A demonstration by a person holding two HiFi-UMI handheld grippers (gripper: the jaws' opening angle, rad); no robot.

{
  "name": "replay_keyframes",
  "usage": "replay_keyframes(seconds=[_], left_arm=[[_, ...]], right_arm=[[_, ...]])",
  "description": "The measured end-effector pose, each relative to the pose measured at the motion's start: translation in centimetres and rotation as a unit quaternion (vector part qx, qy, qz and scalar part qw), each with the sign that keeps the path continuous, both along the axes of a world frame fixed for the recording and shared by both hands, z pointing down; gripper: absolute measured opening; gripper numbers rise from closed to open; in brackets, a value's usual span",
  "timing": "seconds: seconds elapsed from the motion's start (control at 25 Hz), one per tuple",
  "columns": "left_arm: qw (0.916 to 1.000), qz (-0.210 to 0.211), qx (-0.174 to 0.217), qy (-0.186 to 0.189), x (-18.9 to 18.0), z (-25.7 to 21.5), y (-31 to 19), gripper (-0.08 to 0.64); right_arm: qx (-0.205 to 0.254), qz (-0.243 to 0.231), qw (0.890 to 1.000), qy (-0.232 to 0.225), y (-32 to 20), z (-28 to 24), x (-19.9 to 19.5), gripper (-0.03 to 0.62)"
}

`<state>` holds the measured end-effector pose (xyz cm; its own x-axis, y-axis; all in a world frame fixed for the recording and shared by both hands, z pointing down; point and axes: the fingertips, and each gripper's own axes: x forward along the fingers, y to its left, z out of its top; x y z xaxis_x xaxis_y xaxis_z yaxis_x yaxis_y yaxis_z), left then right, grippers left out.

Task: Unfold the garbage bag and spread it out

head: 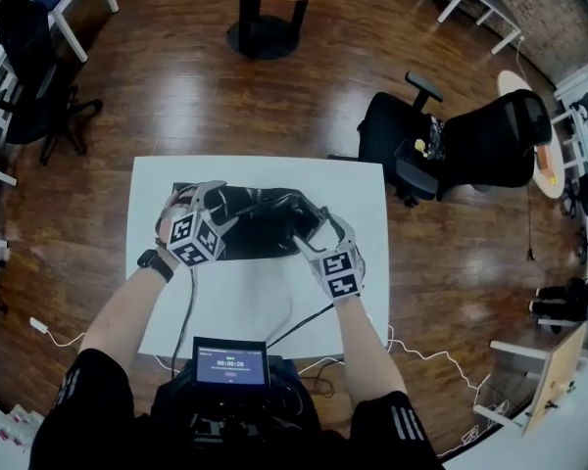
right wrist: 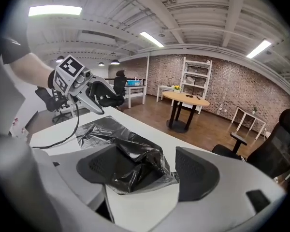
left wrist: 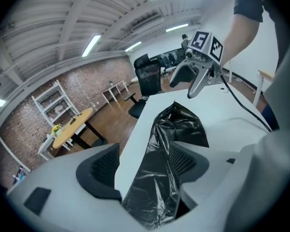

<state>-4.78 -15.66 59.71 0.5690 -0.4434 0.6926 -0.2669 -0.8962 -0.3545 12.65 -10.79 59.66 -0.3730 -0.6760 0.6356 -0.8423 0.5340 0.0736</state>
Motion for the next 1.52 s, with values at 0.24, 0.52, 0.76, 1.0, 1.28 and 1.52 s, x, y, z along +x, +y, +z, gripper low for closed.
replay_keyframes(seconds=[0.24, 0.52, 0.76, 1.0, 1.28, 1.52], left_arm=[[0.9986, -0.039, -0.021, 0.029, -5.0, -1.6, 2.9, 0.331], [0.9952, -0.065, -0.02, 0.071, -9.5, -5.0, 5.8, 0.331], [0.9916, -0.076, -0.029, 0.1, -11.5, -6.3, 8.9, 0.331], [0.9862, -0.098, -0.047, 0.125, -11.9, -6.0, 11.7, 0.333], [0.9815, -0.12, -0.046, 0.142, -12.1, -7.2, 14.7, 0.333], [0.9769, -0.153, -0.04, 0.144, -11.5, -8.2, 18.3, 0.333]], right_arm=[[0.002, -0.009, 1.0, -0.006, 1.3, -2.0, -2.0, 0.385], [0.014, 0.002, 1.0, -0.01, 3.8, -4.6, -3.0, 0.383], [0.018, 0.017, 0.999, -0.036, 6.4, -7.2, -4.5, 0.382], [0.029, 0.007, 0.998, -0.052, 8.2, -9.7, -5.6, 0.382], [0.043, 0.007, 0.993, -0.109, 10.1, -12.0, -5.9, 0.38], [0.028, -0.018, 0.991, -0.126, 13.2, -11.2, -5.6, 0.38]])
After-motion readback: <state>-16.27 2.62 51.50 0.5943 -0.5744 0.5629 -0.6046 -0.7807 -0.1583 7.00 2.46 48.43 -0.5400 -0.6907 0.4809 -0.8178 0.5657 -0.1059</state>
